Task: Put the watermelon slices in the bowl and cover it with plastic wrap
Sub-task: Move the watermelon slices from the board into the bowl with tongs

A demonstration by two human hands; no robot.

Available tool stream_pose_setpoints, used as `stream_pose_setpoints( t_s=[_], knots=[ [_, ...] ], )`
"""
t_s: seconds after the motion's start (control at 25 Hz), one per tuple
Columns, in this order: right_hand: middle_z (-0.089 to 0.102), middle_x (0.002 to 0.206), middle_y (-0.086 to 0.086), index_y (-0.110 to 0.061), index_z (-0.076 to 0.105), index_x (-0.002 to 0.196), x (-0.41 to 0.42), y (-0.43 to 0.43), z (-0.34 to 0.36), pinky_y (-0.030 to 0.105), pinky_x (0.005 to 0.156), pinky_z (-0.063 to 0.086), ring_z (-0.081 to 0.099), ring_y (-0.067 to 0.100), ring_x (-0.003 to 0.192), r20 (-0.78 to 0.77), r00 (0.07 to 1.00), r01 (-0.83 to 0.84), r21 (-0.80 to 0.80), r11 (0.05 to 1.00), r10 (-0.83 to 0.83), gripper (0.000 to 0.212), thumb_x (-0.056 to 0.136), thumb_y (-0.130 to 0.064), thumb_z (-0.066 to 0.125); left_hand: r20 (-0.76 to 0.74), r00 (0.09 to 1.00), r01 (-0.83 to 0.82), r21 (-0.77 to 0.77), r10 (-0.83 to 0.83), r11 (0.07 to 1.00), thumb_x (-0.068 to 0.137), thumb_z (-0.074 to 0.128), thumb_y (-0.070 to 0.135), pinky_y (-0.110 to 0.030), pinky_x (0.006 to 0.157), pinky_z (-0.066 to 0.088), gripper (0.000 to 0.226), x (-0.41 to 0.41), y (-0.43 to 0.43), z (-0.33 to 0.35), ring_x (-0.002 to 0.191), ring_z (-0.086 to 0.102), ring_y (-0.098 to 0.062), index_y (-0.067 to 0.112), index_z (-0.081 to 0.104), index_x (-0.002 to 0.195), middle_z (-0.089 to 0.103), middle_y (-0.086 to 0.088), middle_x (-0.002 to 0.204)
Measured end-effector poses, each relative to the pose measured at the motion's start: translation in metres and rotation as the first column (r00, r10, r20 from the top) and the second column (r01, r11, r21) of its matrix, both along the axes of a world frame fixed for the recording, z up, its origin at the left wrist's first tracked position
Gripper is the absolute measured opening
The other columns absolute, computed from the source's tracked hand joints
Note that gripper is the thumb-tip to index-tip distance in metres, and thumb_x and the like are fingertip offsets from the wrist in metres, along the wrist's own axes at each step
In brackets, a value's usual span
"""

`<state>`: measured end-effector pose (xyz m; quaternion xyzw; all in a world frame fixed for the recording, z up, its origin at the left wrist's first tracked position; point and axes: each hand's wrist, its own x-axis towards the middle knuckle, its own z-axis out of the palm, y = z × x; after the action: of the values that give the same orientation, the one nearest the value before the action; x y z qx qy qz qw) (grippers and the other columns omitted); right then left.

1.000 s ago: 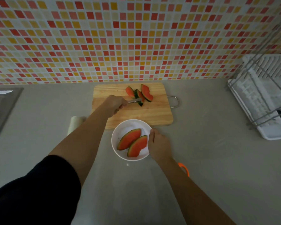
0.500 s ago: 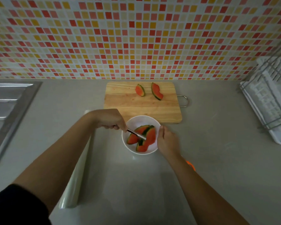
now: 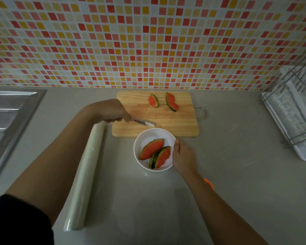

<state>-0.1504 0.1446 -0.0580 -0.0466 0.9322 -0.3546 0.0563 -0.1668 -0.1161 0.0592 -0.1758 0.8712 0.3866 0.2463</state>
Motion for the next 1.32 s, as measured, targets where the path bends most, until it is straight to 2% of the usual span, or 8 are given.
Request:
stream_pose_setpoints(
  t_s=[0.16,0.32,0.56,0.68,0.88,1.0,1.12,1.32],
  knots=[
    [0.067,0.083,0.02,-0.002,0.059,0.09,-0.001,-0.001,-0.001,0.043,0.072,0.05,0.061,0.036,0.08,-0.005,1.0,-0.016,-0.003,1.0,0.016,0.04,0.098,-0.028,0.029,-0.26,0.914,-0.356,-0.146,0.311,0.923,0.081,0.064,0.044,-0.027,0.048,0.035,0.043,-0.029,0.025,-0.04,0.052,0.046,-0.019,0.007,0.053,0.062,0.051,-0.005,0.059],
    [0.066,0.077,0.017,-0.005,0.057,0.084,-0.003,0.0,-0.002,0.037,0.066,0.046,0.061,0.033,0.073,-0.01,1.0,-0.016,0.004,1.0,0.016,0.037,0.098,-0.027,0.03,-0.406,0.874,-0.393,-0.264,0.268,0.881,0.087,0.055,0.034,-0.026,0.041,0.027,0.042,-0.051,0.065,-0.071,0.05,0.045,-0.019,0.008,0.044,0.056,0.043,0.0,0.052],
    [0.065,0.073,0.016,-0.007,0.055,0.081,-0.003,-0.001,-0.003,0.036,0.062,0.044,0.06,0.032,0.069,-0.024,0.999,-0.031,0.014,0.999,0.031,0.035,0.097,-0.025,0.031,-0.417,0.899,-0.329,-0.435,0.136,0.839,0.088,0.05,0.016,-0.028,0.05,0.037,0.016,-0.072,0.091,-0.076,0.063,0.052,-0.023,0.004,0.057,0.081,0.053,-0.008,0.07],
    [0.065,0.076,0.017,-0.007,0.054,0.081,-0.003,0.0,-0.003,0.033,0.062,0.039,0.059,0.033,0.071,-0.01,0.999,-0.04,0.022,0.999,0.04,0.034,0.098,-0.025,0.03,-0.416,0.894,-0.346,-0.403,0.167,0.847,0.083,0.051,0.013,-0.029,0.053,0.038,0.007,-0.076,0.084,-0.077,0.064,0.05,-0.022,0.008,0.051,0.078,0.049,-0.005,0.071],
    [0.065,0.078,0.02,-0.003,0.055,0.084,-0.003,0.001,0.001,0.037,0.066,0.043,0.06,0.036,0.075,-0.018,0.999,-0.042,0.019,0.999,0.042,0.035,0.098,-0.025,0.03,-0.409,0.851,-0.437,-0.207,0.328,0.876,0.083,0.056,0.028,-0.023,0.041,0.027,0.031,-0.065,0.049,-0.071,0.046,0.04,-0.015,0.009,0.05,0.059,0.044,0.0,0.052],
    [0.065,0.081,0.019,-0.004,0.055,0.084,-0.004,-0.001,0.002,0.037,0.067,0.044,0.059,0.035,0.078,0.006,0.999,-0.034,0.003,0.999,0.034,0.036,0.098,-0.026,0.03,-0.471,0.834,-0.357,-0.064,0.287,0.932,0.083,0.059,0.029,-0.026,0.051,0.034,0.033,-0.038,0.033,-0.06,0.056,0.047,-0.018,0.006,0.065,0.06,0.053,-0.004,0.055],
    [0.066,0.084,0.02,-0.004,0.055,0.083,-0.004,-0.001,0.001,0.033,0.064,0.035,0.059,0.036,0.081,0.018,1.0,-0.024,0.003,1.0,0.024,0.037,0.098,-0.027,0.029,-0.528,0.835,-0.226,-0.067,0.157,0.972,0.085,0.064,0.031,-0.014,0.054,0.036,0.019,0.014,0.026,-0.049,0.059,0.056,-0.004,0.018,0.072,0.073,0.062,0.009,0.061],
    [0.066,0.084,0.019,-0.007,0.055,0.083,-0.004,0.001,-0.001,0.032,0.063,0.032,0.059,0.036,0.082,0.032,0.999,-0.017,-0.008,1.0,0.017,0.037,0.097,-0.029,0.028,-0.359,0.931,0.06,-0.002,-0.057,0.998,0.085,0.068,0.024,-0.01,0.06,0.039,0.011,0.083,0.025,-0.038,0.063,0.057,0.006,0.031,0.075,0.083,0.067,0.02,0.064]
  ],
)
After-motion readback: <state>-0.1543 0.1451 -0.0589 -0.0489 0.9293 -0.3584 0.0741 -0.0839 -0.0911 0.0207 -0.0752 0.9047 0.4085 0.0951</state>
